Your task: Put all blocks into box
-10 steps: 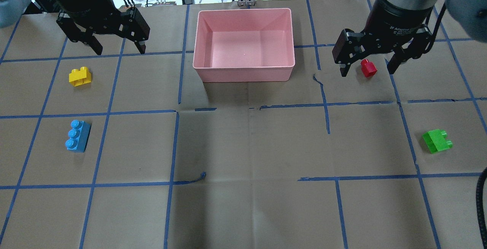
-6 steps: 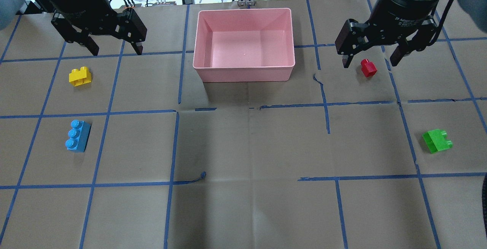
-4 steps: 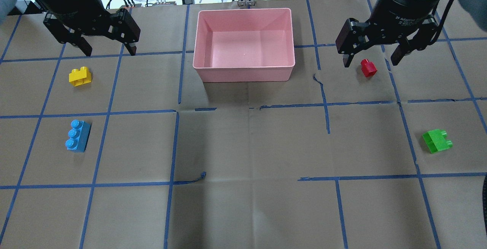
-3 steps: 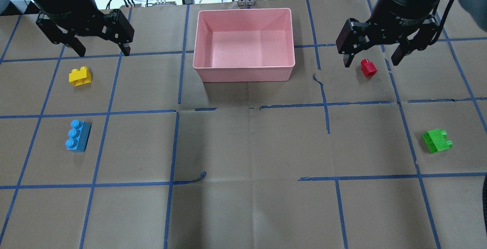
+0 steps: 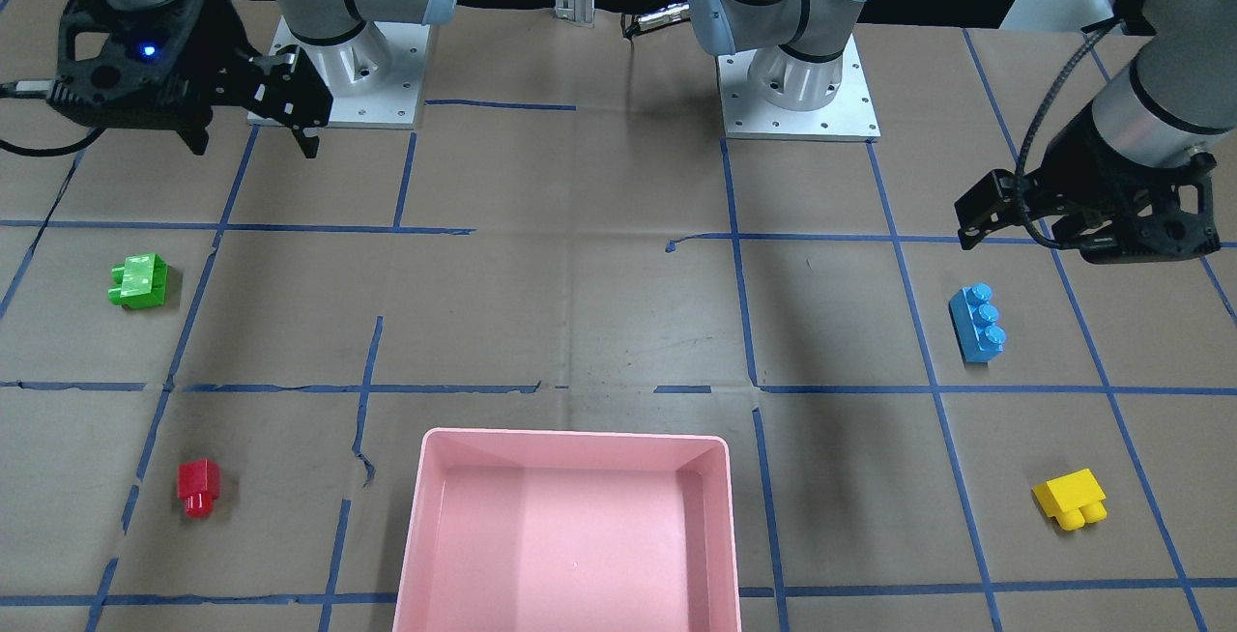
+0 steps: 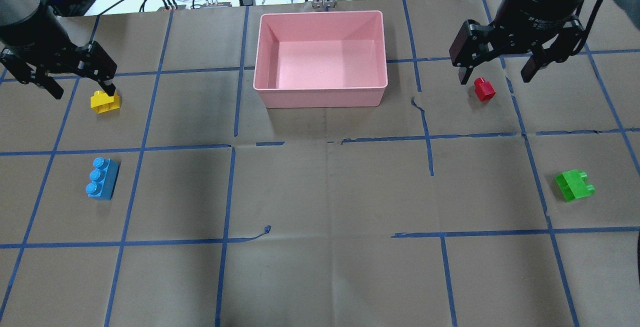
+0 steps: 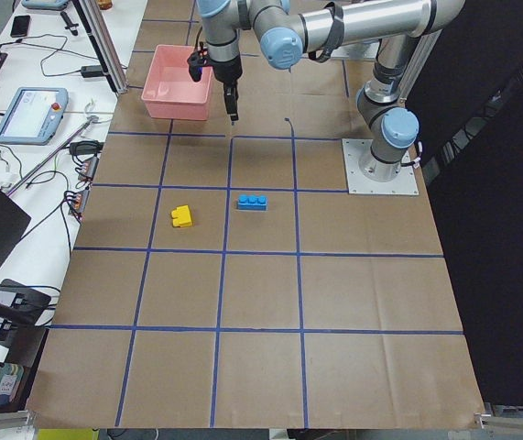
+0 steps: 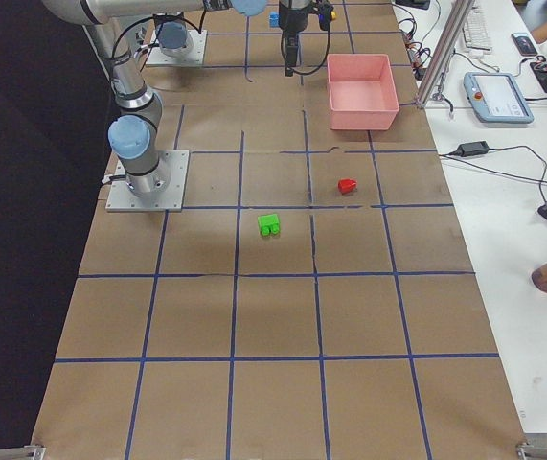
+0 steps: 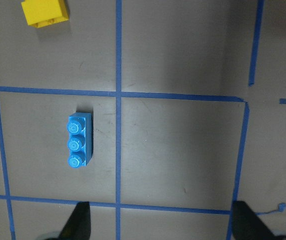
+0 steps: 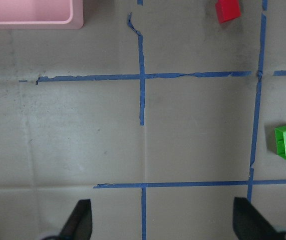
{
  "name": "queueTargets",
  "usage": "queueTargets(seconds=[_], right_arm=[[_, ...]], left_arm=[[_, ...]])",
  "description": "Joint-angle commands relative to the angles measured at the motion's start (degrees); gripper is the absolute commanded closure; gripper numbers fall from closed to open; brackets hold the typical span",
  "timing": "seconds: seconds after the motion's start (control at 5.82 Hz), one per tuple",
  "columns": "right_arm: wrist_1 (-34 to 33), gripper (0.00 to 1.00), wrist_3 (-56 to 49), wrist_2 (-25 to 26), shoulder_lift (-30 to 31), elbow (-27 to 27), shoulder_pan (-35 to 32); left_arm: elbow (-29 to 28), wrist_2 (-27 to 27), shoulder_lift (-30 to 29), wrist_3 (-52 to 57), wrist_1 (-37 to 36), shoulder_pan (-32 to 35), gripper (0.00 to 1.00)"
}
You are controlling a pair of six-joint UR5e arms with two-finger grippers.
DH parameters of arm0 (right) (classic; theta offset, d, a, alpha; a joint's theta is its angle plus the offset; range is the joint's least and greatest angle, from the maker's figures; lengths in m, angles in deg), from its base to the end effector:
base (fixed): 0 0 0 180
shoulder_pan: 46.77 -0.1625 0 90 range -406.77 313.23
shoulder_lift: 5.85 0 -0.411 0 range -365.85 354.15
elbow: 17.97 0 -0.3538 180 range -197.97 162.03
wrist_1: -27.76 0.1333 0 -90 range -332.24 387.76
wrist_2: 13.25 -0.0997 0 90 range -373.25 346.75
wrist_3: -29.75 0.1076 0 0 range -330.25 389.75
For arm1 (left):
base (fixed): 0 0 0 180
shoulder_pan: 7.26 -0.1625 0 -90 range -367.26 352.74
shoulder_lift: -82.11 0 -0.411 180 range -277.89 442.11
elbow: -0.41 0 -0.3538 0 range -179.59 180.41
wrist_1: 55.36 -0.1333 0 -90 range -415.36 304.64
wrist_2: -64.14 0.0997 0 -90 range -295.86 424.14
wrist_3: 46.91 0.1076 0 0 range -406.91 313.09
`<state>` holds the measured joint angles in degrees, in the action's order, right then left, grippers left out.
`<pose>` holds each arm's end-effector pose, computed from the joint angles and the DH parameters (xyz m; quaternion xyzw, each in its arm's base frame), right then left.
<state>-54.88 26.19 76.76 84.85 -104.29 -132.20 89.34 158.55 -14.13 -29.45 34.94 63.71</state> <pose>0.0977 -0.4509 0.4879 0.0088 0.9996 0.0259 0.0018 0.0403 -0.5003 0.4229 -0.0118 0.9981 0.0573 0.0216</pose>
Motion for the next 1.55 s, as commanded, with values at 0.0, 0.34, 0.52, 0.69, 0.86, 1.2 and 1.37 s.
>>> queueTargets(seconds=[0.0,0.34,0.52,0.69,0.86,1.2,1.37], right_arm=[[-0.32,0.00,-16.37,0.25,-0.35,-0.59,11.53],[-0.33,0.00,-32.41,0.17,-1.48,-1.12,25.07],[-1.37,0.00,-40.57,0.17,-2.80,-2.69,30.01],[-3.64,0.00,-44.91,0.17,-3.07,-6.01,31.71],[-9.58,0.00,-47.57,0.25,-3.07,-11.44,31.73],[-27.04,0.00,-50.05,0.17,-3.68,-24.96,31.82],[-36.70,0.00,-52.06,0.17,-5.95,-29.90,31.82]], left_arm=[[7.61,0.06,-1.31,11.21,-9.90,-6.08,0.01],[17.02,-0.29,-1.40,15.05,-19.25,-10.41,0.01],[20.63,-0.11,-1.58,15.40,-22.24,-11.11,0.01],[23.37,-0.11,-4.10,17.40,-27.41,-13.47,0.01],[24.00,-0.11,-9.00,18.64,-31.90,-13.58,0.01],[24.45,0.50,-14.21,18.83,-33.08,-13.67,0.04],[23.75,1.11,-14.84,18.92,-33.17,-13.58,0.33]])
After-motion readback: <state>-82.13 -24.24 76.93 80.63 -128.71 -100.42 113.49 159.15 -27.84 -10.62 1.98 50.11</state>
